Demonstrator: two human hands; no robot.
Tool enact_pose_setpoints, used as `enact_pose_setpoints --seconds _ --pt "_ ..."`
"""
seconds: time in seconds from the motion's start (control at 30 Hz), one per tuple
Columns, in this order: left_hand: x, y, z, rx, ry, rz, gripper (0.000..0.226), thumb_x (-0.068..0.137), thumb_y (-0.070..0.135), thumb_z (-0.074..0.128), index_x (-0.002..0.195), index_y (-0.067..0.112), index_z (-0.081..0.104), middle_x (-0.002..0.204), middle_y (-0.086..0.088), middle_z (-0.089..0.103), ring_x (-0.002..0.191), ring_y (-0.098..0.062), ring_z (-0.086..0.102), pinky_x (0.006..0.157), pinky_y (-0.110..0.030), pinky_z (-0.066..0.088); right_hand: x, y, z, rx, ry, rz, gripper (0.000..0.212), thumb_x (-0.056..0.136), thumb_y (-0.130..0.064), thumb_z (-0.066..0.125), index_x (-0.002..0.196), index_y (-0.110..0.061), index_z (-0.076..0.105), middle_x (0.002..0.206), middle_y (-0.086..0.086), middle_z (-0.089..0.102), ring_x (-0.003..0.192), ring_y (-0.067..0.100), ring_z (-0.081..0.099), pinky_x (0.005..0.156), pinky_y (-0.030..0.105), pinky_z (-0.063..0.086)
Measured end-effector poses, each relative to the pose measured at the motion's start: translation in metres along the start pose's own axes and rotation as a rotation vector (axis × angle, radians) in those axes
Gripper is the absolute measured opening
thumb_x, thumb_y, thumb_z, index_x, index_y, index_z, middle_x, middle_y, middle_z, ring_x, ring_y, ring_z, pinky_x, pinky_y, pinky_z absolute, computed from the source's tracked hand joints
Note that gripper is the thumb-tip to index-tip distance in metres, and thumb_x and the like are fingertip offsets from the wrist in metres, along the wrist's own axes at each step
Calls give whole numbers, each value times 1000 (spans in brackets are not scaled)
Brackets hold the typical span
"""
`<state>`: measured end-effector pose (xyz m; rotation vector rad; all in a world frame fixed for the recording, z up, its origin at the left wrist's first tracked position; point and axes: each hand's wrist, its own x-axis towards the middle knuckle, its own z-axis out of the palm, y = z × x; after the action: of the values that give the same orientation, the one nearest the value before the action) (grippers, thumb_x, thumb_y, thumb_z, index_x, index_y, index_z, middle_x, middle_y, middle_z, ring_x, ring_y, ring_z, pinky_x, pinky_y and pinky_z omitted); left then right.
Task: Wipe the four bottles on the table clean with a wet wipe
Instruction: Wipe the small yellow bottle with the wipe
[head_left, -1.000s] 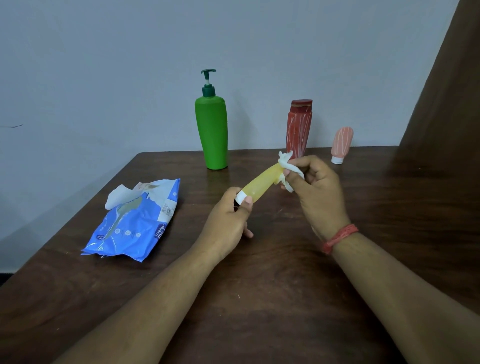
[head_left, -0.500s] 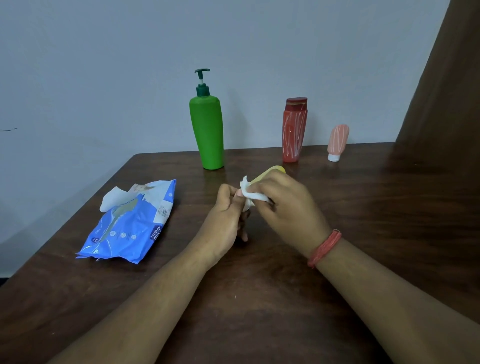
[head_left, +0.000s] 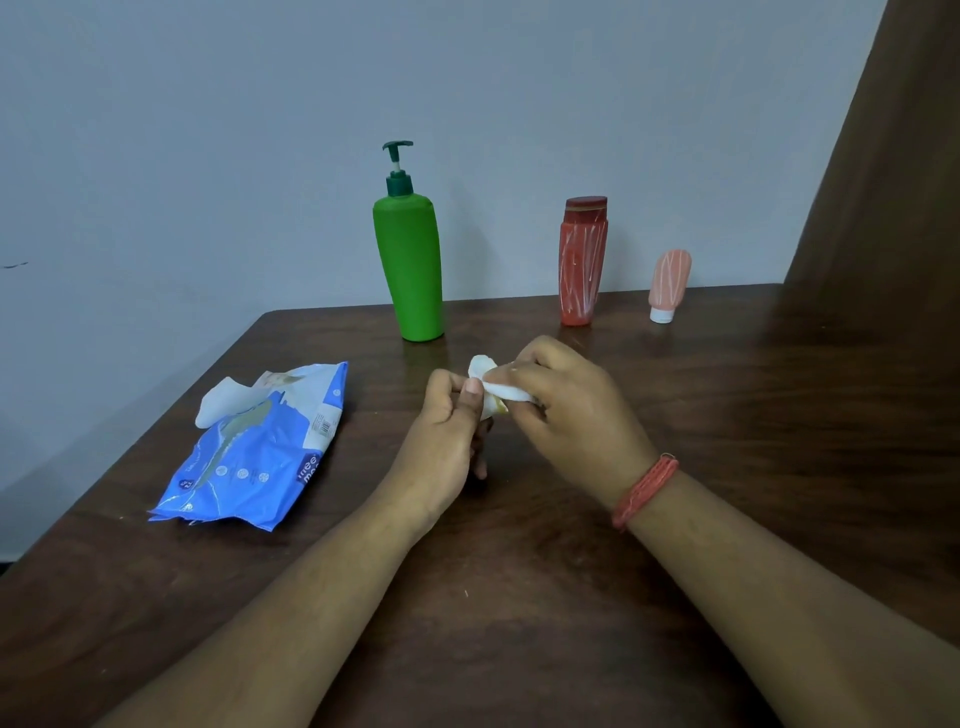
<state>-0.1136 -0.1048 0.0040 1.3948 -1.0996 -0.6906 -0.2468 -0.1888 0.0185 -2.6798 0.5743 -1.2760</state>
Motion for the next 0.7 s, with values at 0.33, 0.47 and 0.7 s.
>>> enact_pose_setpoints --seconds 0.33,0.47,0.7 --pt "0 8 -2 -489 -73 -230 23 108 38 35 100 19 45 65 3 41 51 -10 24 45 -25 33 2 19 -9 -28 265 93 20 85 -1 70 101 -10 75 97 4 61 84 17 59 72 34 51" --pt "1 6 -4 -512 -100 -241 23 108 38 34 101 18 44 64 3 40 51 -10 24 43 -24 31 0 9 -5 -90 168 -8 20 83 2 72 101 -7 74 96 6 62 84 18 61 73 28 51" --pt "2 4 -3 -198 -103 -125 24 109 36 34 97 16 39 71 -1 40 50 -9 29 46 -27 32 6 15 -17 -139 163 -20 27 89 -8 57 111 -8 74 96 8 61 83 20 59 69 32 54"
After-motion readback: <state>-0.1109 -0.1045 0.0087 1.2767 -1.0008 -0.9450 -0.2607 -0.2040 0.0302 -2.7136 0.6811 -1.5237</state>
